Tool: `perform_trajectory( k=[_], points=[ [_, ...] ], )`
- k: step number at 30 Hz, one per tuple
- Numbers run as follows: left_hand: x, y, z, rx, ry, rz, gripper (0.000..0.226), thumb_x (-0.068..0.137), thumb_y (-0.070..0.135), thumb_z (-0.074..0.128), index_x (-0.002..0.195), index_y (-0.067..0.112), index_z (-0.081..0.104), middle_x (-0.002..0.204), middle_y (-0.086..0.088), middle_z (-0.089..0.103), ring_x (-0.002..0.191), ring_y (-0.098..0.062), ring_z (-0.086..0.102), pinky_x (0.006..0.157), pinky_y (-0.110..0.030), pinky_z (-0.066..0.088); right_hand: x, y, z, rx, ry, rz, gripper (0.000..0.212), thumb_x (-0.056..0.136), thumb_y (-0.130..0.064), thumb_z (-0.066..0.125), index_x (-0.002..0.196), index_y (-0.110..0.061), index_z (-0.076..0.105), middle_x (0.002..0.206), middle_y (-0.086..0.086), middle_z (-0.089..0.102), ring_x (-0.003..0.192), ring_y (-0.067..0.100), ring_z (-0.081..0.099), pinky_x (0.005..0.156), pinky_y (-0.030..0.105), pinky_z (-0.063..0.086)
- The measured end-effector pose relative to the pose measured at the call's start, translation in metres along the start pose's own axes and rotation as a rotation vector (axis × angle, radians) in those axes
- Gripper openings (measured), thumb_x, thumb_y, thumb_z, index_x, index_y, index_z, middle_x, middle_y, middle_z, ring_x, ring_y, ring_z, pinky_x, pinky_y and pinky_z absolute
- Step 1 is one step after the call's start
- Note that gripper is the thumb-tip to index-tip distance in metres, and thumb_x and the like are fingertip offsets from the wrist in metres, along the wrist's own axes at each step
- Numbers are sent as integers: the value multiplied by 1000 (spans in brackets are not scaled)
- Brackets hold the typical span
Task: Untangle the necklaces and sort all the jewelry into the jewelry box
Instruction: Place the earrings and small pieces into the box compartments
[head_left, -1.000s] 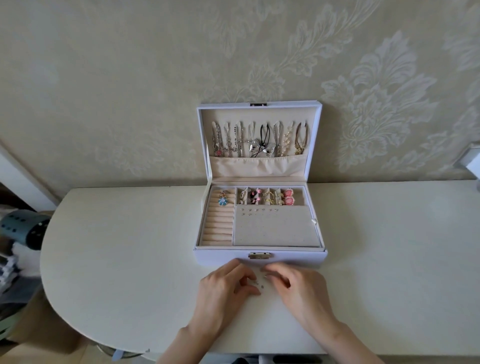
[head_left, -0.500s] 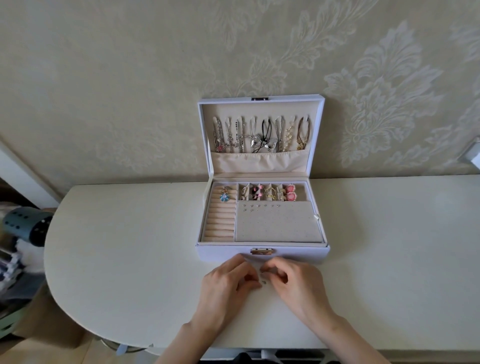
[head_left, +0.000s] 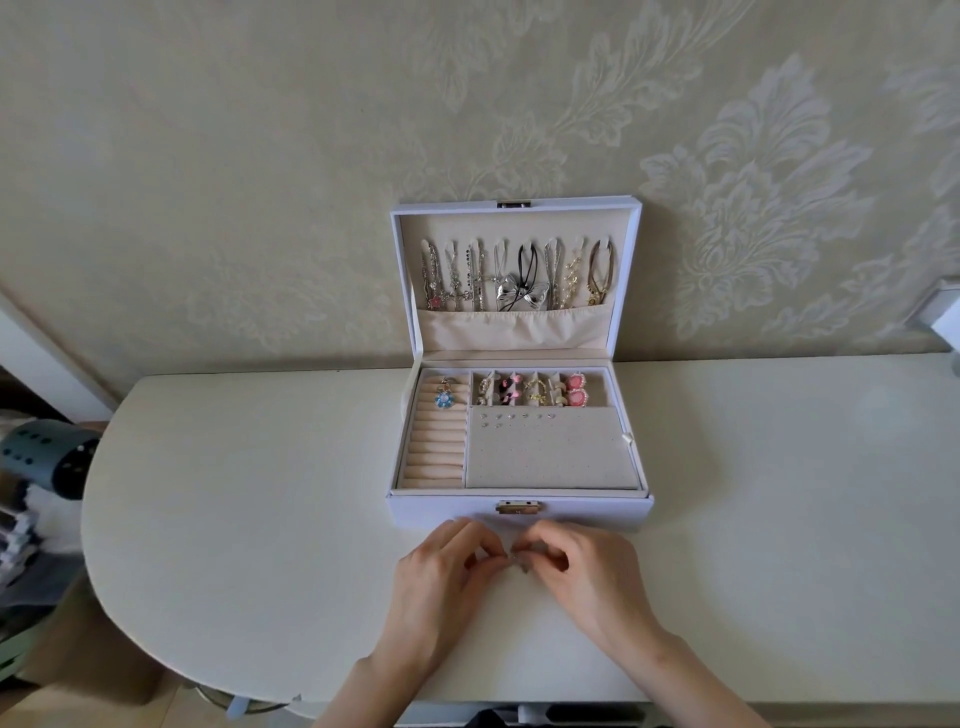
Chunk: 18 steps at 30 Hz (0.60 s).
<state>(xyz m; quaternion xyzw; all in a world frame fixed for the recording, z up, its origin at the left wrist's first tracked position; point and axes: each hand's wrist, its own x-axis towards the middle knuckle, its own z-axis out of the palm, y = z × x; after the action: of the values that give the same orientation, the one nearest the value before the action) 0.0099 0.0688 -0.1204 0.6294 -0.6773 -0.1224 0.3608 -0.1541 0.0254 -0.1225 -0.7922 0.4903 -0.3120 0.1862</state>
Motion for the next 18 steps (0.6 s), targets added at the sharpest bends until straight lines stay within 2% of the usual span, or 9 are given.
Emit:
perform_trajectory(
  k=[3,5,9,13,16,18],
  points=[
    [-1,1,-2,-114,-44,1,20,76,50,55,80,31,55,74,20,54,62,6,47,57,-7,34,-2,-1,-4,70,28,-22,17,67,-25,72,76,-31,59,67,-19,60,54,-9,44,52,7,32],
    [0,4,-6,-232,-45,24,15,77,45,60,79,30,57,78,17,56,62,-1,50,59,-9,36,-5,-4,-13,164,79,-91,12,74,-23,68,73,-28,57,71,-17,54,51,-5,41,52,10,34],
    [14,21,-18,-335,45,130,9,80,29,67,76,29,59,77,15,56,65,-2,53,60,-11,40,5,-17,-39,366,139,-189,10,81,-17,61,72,-18,57,85,-17,60,56,4,48,55,16,41],
    [46,36,-27,-320,128,176,13,77,11,70,77,21,61,76,12,55,65,-1,51,61,-9,38,36,-25,-57,472,178,-97,18,76,-9,66,68,-17,53,80,-12,65,66,11,61,65,17,49],
    [79,38,-29,-276,146,121,12,77,7,72,73,13,62,73,8,57,63,-3,49,58,-9,36,68,-20,-65,470,130,51,17,75,0,74,68,-10,63,72,-7,68,66,18,62,67,23,50],
    [99,35,-29,-254,128,55,14,80,8,71,73,14,60,71,7,60,63,-4,51,58,-10,36,87,-16,-67,500,91,143,13,75,-1,74,69,-10,69,67,-5,69,65,21,64,68,29,52]
  ],
)
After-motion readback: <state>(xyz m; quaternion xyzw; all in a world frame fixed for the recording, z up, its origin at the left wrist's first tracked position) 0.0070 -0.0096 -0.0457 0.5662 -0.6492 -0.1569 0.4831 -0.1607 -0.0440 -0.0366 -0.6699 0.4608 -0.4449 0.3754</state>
